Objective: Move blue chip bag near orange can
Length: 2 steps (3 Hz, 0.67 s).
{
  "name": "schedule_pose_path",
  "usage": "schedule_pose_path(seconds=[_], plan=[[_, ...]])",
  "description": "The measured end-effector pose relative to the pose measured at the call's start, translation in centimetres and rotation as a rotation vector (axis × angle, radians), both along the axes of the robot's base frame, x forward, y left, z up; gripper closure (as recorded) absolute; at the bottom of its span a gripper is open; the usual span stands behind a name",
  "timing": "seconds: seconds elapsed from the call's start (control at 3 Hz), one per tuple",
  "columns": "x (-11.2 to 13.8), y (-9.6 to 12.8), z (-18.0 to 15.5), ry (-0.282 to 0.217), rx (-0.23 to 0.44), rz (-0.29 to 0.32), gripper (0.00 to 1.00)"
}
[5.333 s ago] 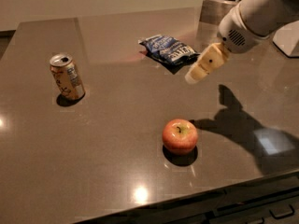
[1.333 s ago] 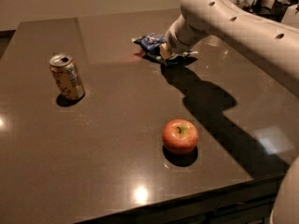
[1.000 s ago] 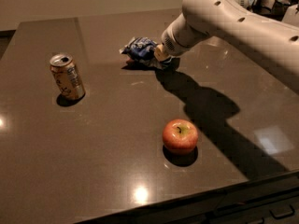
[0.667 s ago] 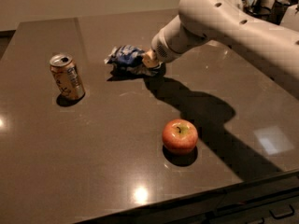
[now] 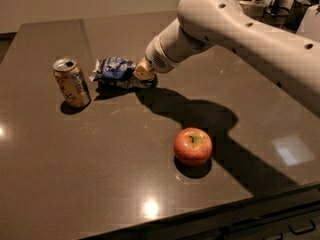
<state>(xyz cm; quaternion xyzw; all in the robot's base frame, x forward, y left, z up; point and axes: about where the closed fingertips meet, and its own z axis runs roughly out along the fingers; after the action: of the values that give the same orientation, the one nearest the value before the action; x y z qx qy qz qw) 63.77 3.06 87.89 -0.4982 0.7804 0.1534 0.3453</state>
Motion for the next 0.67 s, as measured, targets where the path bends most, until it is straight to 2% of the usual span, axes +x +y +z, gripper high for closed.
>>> schedule_pose_path(seconds=[0.33,0.67], plan=[[-0.91,1.26,0.25,-0.004,0.009,0.057,1.00],[-1.42,1.99,0.48,-0.006,0.014,0.087,0.86]])
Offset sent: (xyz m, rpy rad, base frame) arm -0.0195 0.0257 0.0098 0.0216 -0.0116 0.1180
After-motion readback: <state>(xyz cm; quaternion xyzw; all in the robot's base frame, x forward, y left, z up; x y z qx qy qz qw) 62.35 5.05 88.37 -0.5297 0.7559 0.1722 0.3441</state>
